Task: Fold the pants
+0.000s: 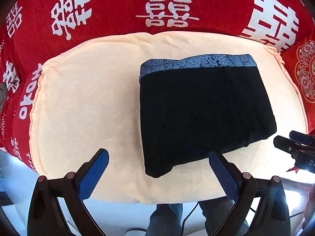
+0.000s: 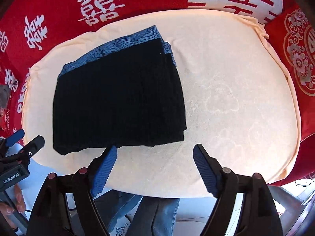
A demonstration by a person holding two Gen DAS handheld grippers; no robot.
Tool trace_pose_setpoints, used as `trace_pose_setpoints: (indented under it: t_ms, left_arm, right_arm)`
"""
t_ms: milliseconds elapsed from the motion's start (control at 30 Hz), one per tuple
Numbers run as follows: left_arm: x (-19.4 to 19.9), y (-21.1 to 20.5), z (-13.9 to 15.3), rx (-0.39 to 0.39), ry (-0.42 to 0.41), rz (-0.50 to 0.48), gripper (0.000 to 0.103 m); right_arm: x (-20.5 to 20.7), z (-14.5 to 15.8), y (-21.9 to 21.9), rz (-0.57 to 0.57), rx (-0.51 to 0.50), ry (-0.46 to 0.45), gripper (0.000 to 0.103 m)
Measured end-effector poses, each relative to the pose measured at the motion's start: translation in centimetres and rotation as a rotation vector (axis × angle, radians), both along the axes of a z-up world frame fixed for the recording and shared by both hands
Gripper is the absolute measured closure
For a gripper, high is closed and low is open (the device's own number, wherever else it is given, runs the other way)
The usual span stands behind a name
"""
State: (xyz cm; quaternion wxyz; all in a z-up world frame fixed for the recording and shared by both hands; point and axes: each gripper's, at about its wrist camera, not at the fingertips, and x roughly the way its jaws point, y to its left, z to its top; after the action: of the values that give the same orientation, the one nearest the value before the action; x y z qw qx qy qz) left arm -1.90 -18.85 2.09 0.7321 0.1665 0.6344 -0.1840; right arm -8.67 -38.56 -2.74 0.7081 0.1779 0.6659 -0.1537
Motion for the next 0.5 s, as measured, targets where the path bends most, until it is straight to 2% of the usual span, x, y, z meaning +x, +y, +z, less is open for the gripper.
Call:
trace_pose_setpoints:
  t_ms: [100, 233, 500]
  left_arm:
    - [-0.6, 0.3, 1.9, -0.006, -0.012, -0.001, 0.001]
    - [-1.2, 0.9, 3.4, -0.003, -0.009, 0.013, 0.001]
    - [-2.1, 2.6, 5.1, -0.013, 0.022, 0.027, 0.001]
  right_arm:
    - [-1.1, 2.7, 1.3, -0.016, -0.007, -0.031, 0.011]
    - [-1.9, 5.3, 2.9, -0.051, -0.013, -0.048, 0.008]
    - [-2.0, 7.0, 5.7, -0.031, -0.089, 0.008, 0.008]
